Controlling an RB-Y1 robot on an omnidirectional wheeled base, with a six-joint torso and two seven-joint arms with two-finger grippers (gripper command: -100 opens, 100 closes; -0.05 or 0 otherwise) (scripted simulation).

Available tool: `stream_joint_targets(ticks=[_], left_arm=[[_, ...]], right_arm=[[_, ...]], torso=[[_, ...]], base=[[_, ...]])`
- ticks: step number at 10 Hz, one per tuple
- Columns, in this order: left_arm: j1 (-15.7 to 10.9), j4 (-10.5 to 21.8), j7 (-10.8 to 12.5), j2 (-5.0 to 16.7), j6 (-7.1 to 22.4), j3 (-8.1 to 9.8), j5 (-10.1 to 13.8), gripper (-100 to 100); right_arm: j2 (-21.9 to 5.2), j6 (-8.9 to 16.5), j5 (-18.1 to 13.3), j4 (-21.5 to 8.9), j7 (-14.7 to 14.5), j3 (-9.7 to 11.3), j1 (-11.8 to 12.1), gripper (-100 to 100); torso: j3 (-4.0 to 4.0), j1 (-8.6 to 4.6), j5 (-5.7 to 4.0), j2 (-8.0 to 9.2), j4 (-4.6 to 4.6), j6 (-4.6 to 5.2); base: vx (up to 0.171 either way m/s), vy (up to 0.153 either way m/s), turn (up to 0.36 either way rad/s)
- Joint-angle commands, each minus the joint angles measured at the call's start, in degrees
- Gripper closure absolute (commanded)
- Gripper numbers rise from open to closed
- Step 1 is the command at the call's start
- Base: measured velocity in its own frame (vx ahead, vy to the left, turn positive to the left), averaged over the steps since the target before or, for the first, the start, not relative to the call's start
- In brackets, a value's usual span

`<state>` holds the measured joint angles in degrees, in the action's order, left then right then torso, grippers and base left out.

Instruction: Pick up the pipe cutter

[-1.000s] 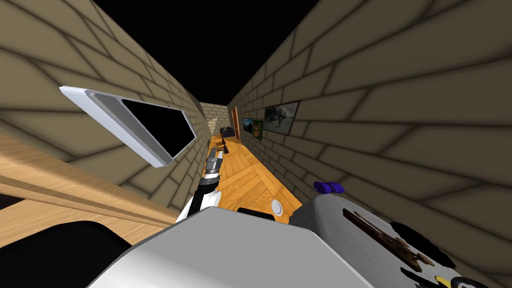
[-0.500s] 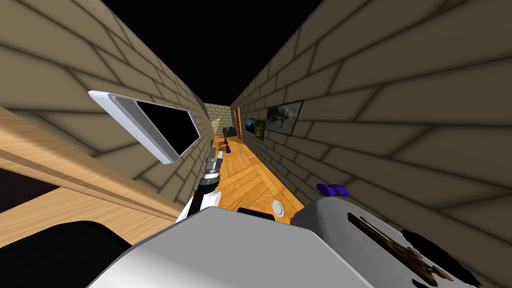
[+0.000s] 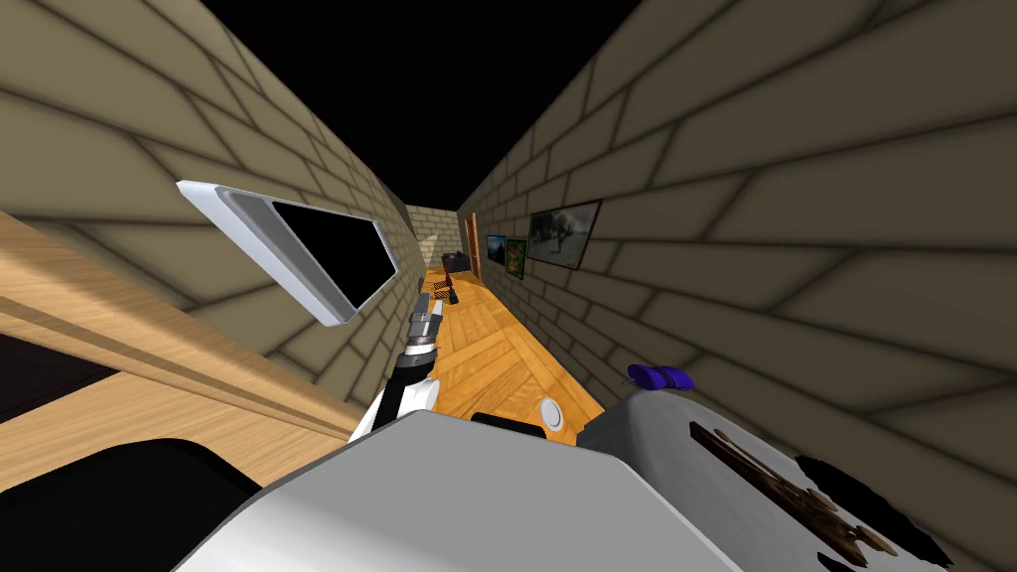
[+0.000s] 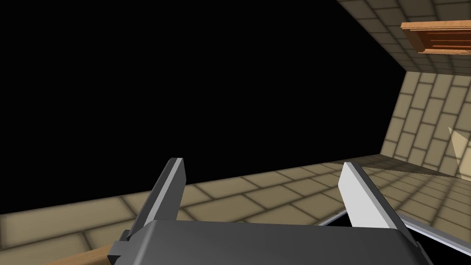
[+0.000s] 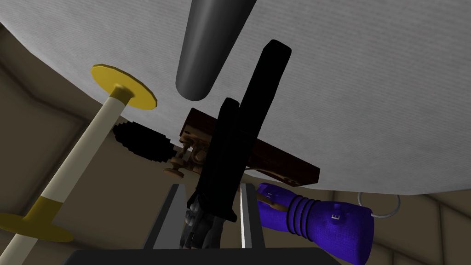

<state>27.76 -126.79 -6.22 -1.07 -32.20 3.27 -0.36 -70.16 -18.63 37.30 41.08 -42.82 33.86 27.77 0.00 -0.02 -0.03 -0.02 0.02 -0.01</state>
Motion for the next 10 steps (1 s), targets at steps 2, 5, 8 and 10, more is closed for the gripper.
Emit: stream_joint_targets(ticks=[2,5,8,10], left_arm=[[0.0,0.0,0.0,0.0,0.0,0.00,0.0,0],[0.0,0.0,0.0,0.0,0.0,0.00,0.0,0],[0.0,0.0,0.0,0.0,0.0,0.00,0.0,0],[0.0,0.0,0.0,0.0,0.0,0.00,0.0,0]], right_arm=[[0.0,0.0,0.0,0.0,0.0,0.0,0.0,0],[-0.4,1.2,-6.1,1.9,5.3,-2.2,-1.4,100],[-0.6,1.8,-10.9,2.9,8.8,-3.3,-2.1,100],[-0.6,1.8,-14.3,2.9,9.6,-3.3,-2.1,100]], torso=[[0.00,0.00,0.00,0.00,0.00,0.00],[-0.03,0.03,-0.02,-0.05,-0.01,0.03],[-0.03,0.01,-0.07,-0.04,-0.01,-0.03],[-0.02,0.00,-0.08,-0.04,-0.01,-0.01]], base=[[0.000,0.000,0.000],[0.023,0.004,-0.145],[0.016,0.001,-0.090],[0.010,0.004,-0.047]])
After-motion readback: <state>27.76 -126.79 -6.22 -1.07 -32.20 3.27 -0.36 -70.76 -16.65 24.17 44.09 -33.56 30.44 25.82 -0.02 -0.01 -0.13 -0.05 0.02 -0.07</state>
